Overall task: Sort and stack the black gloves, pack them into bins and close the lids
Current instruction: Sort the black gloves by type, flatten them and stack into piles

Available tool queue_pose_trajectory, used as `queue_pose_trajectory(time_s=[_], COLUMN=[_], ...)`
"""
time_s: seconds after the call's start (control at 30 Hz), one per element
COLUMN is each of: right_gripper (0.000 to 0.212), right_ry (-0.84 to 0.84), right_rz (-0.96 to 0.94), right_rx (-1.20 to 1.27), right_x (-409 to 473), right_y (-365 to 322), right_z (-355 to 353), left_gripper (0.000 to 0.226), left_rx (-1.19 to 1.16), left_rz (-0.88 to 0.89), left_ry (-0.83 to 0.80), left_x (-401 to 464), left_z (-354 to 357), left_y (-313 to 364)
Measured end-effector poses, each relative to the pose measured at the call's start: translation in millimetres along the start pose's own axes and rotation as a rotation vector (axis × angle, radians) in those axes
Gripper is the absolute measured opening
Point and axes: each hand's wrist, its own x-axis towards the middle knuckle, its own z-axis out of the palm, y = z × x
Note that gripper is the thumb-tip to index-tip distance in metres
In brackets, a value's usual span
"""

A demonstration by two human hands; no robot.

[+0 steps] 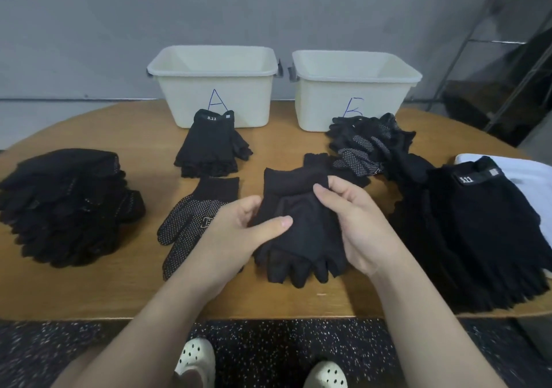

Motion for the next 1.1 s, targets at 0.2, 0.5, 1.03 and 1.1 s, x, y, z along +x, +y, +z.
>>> queue_pose_trajectory(time_s=[0.2,0.5,1.03,1.1], right_gripper=[0.029,0.018,0.022,0.010], right_ry=[0.078,0.176,0.434,0.484], right_rz=[-0.022,0.006,-0.318,-0.412], right_rx=[-0.018,-0.317,-1.231,-1.263], right_x=[-2,3,9,9], right_y=[0,10,25,24], right_z=[-10,-27,-24,-27], left_gripper=[0.016,0.034,0.060,0.070], left_rx=[0.083,0.132,1.265,1.285], left_rz=[-0.057,-0.110,0.392,0.289], left_ry=[0.047,0.143,-0.140,-0.201], left_x=[3,-3,-3,0], left_z=[-4,-8,14,15], left_y=[-2,4,-22,-24])
